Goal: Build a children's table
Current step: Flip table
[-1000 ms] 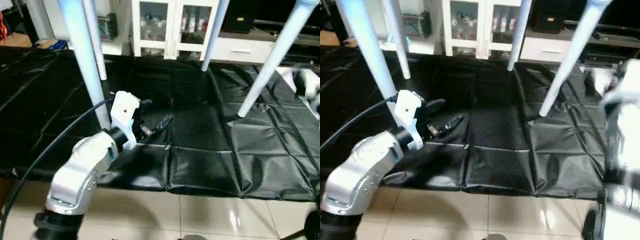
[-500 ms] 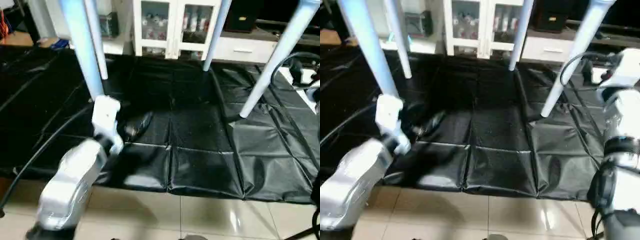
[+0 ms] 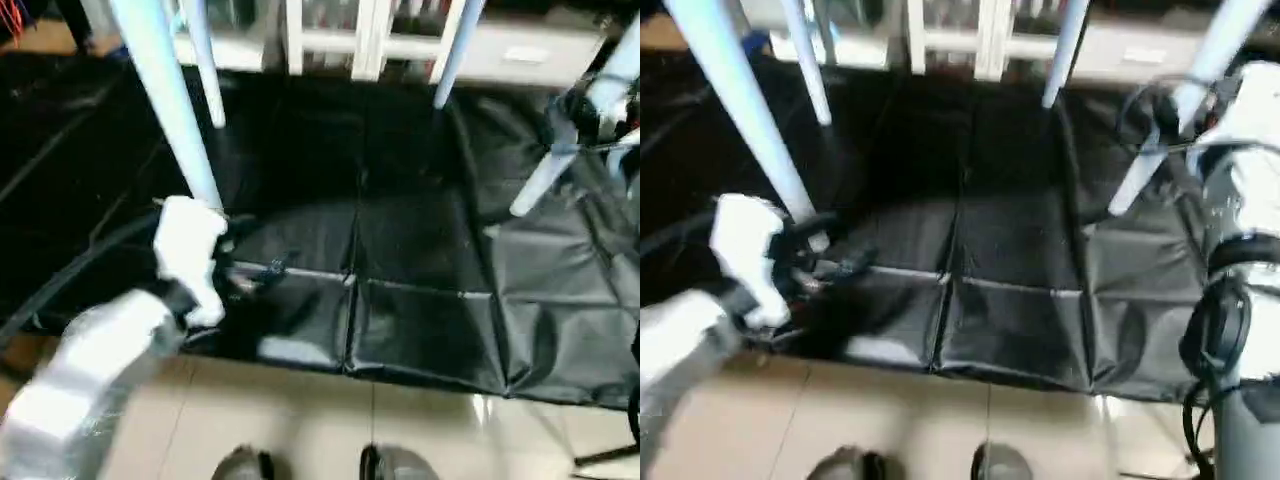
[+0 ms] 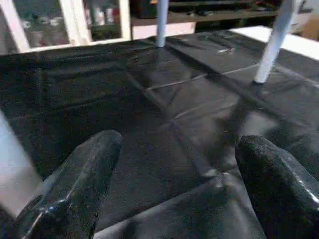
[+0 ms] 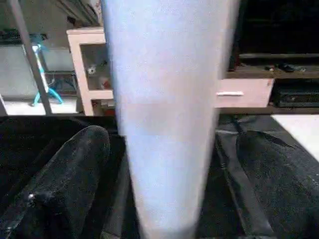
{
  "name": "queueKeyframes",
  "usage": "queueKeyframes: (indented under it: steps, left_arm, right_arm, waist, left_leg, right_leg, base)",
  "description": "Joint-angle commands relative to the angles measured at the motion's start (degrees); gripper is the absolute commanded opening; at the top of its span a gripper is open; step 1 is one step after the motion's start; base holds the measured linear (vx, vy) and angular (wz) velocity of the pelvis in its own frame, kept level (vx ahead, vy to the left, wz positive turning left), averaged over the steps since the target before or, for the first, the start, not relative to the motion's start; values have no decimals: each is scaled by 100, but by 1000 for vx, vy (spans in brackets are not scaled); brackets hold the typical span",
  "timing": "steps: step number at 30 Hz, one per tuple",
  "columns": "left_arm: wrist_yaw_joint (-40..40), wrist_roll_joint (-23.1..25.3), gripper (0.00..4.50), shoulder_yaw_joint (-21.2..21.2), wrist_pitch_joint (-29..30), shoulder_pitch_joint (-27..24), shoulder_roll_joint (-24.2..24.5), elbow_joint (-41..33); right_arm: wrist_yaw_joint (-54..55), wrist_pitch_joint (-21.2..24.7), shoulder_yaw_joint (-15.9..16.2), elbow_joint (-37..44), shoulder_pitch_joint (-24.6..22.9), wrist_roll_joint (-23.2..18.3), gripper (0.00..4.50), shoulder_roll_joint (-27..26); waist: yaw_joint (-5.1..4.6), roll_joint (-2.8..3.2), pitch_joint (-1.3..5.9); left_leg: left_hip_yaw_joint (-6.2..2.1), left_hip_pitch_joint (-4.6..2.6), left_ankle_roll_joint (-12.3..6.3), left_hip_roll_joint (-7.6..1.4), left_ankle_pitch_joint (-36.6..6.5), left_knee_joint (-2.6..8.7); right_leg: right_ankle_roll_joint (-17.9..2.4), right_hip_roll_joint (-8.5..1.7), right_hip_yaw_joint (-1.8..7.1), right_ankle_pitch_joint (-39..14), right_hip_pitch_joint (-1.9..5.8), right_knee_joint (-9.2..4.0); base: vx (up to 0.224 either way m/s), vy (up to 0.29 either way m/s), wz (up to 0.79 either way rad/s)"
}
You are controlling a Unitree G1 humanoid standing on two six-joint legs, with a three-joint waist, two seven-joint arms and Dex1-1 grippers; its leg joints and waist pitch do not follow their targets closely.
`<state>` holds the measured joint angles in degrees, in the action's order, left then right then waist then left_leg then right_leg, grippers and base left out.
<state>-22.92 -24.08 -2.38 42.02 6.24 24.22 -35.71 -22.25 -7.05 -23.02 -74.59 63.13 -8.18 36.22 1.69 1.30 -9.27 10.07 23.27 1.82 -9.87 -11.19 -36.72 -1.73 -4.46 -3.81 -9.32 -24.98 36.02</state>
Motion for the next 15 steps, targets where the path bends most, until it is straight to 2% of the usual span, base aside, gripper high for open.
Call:
queueKeyframes:
  steps: [1, 2, 3, 4, 5, 6, 7, 8, 9, 10, 11, 12, 13, 14, 15]
  left_arm:
    - [-22, -139, 407, -113, 249, -106, 122, -264]
    - [-29, -165, 407, -154, 303, -137, 166, -328]
    - [-42, -211, 407, -226, 387, -194, 236, -436]
    - [-50, -262, 407, -290, 464, -234, 286, -516]
    - [-62, -288, 407, -337, 517, -261, 337, -568]
    - [-70, -300, 407, -374, 552, -286, 378, -611]
    - [-78, -376, 407, -497, 665, -321, 450, -690]
    - [-78, -376, 407, -497, 665, -321, 450, -690]
    - [-79, -433, 407, -577, 760, -348, 488, -764]
    - [-63, -459, 407, -617, 794, -372, 492, -801]
    - [-44, -481, 407, -644, 819, -388, 492, -828]
    - [-33, -497, 407, -664, 824, -420, 494, -854]
    - [-32, -511, 407, -682, 797, -491, 495, -890]
    - [-23, -507, 407, -680, 778, -517, 481, -895]
    - [-2, -526, 407, -686, 782, -538, 477, -909]
  right_arm:
    - [76, -78, 83, -105, 117, 141, 439, 53]
    - [88, -84, 123, -119, 136, 192, 439, 66]
    - [101, -92, 182, -140, 166, 268, 439, 88]
    - [55, -74, 193, -158, 191, 290, 439, 109]
    - [7, -42, 194, -171, 211, 299, 439, 132]
    - [-36, -13, 188, -181, 227, 298, 439, 152]
    - [-352, 85, 200, -217, 277, 293, 439, 216]
    - [-352, 85, 200, -217, 277, 293, 439, 216]
    - [-664, 151, 225, -239, 305, 300, 439, 285]
    - [-908, 199, 242, -243, 315, 297, 439, 339]
    - [-1079, 233, 256, -246, 320, 292, 439, 378]
    - [-1300, 263, 281, -245, 316, 295, 439, 431]
    - [-1700, 314, 328, -238, 297, 302, 439, 531]
    - [-1851, 352, 328, -232, 289, 287, 439, 570]
    - [-1977, 388, 311, -230, 286, 288, 439, 602]
  waist:
    - [86, -33, 288]
    - [86, -33, 288]
    - [115, -19, 301]
    - [129, -30, 297]
    - [156, -20, 312]
    - [168, -19, 321]
    - [199, 1, 316]
    - [200, 8, 309]
    - [205, -27, 264]
    - [224, -26, 235]
    - [214, -53, 228]
    - [222, -42, 216]
    - [223, -59, 192]
    - [199, -120, 200]
    - [209, -115, 181]
  left_leg:
    - [-130, -91, -656, -210, -1012, 462]
    - [-130, -91, -656, -210, -1012, 462]
    - [-119, -103, -717, -220, -854, 447]
    - [-131, -51, -814, -211, -635, 441]
    - [-122, -71, -944, -209, -409, 415]
    - [-124, -62, -1032, -209, -238, 403]
    - [-113, -35, -1313, -211, 180, 361]
    - [-114, -29, -1371, -215, 189, 354]
    - [-99, -35, -1408, -230, 42, 368]
    - [-110, -37, -1364, -247, -121, 377]
    - [-95, -39, -1340, -246, -208, 380]
    - [-106, -41, -1299, -256, -265, 386]
    - [-101, -51, -1193, -264, -460, 401]
    - [-89, -53, -1168, -267, -510, 403]
    - [-102, -50, -1132, -269, -556, 410]
  right_leg:
    - [-1500, -327, 220, -1186, 272, -414]
    - [-1500, -327, 220, -1186, 272, -414]
    - [-1607, -321, 226, -967, 269, -382]
    - [-1691, -318, 217, -730, 309, -342]
    - [-1764, -307, 225, -451, 294, -308]
    - [-1808, -299, 226, -264, 295, -282]
    - [-1928, -270, 216, 155, 264, -235]
    - [-1969, -272, 212, 158, 265, -227]
    - [-1984, -274, 210, -69, 251, -268]
    - [-1970, -301, 212, -328, 262, -282]
    - [-1954, -299, 214, -439, 264, -302]
    - [-1939, -308, 215, -538, 267, -303]
    - [-1894, -315, 219, -828, 261, -337]
    - [-1872, -311, 223, -900, 271, -352]
    - [-1847, -326, 226, -998, 272, -353]
  base:
    - [0, 0, 0]
    - [0, 0, 0]
    - [53, -2, -1]
    - [53, -2, -1]
    - [50, 0, -2]
    - [0, 0, 0]
    - [0, 0, 0]
    - [0, 0, 0]
    - [0, 0, 0]
    - [0, 0, 0]
    - [0, 0, 0]
    - [0, 0, 0]
    - [0, 0, 0]
    - [0, 0, 0]
    - [0, 0, 0]
